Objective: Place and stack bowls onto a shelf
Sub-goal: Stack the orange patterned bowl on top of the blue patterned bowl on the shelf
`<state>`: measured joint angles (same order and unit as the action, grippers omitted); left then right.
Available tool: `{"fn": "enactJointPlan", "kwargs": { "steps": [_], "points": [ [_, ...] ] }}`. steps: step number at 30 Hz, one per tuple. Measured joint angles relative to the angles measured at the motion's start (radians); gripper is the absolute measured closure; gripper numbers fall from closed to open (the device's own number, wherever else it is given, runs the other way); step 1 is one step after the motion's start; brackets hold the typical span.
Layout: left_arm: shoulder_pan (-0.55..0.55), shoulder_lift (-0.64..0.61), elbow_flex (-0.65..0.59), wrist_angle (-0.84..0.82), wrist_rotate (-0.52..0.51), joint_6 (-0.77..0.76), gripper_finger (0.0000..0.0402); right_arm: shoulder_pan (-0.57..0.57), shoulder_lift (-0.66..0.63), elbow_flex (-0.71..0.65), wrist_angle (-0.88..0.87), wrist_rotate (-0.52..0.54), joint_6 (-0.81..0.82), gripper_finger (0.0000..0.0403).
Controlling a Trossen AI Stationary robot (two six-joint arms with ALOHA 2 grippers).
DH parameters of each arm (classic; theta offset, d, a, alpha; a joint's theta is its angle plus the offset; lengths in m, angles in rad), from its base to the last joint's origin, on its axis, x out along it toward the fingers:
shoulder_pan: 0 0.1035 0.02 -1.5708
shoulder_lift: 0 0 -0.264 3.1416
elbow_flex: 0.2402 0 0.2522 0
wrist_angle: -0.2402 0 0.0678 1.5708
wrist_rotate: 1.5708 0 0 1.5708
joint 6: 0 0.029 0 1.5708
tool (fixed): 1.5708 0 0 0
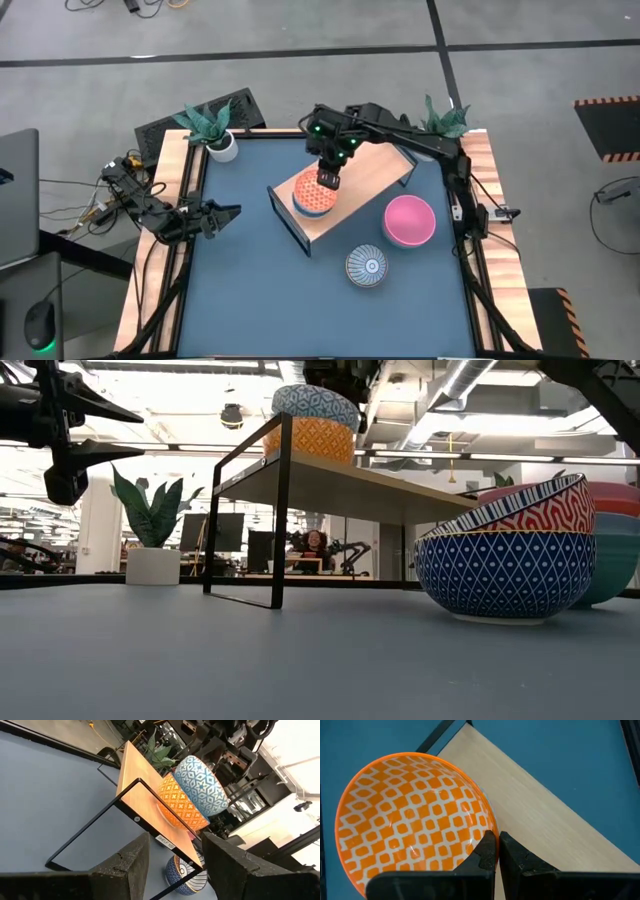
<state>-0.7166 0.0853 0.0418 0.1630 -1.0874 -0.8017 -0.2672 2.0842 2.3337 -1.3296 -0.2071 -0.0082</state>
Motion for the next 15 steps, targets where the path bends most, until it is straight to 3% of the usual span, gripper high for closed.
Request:
{"fn": "enactJointPlan", "kwargs": {
  "steps": [10, 15],
  "points": [
    [0.0, 0.0, 0.0, 0.0, -0.001, 0.0, 0.0236, 0.001, 0.0, 0.0, -0.003, 0.0, -0.013, 0.0375],
    [0.0, 0.0, 0.0, 0.0, 0.0, 0.0, 0.0236, 0.001, 0.0, 0.0, -0.001, -0.002, -0.019, 0.034]
  ]
}}
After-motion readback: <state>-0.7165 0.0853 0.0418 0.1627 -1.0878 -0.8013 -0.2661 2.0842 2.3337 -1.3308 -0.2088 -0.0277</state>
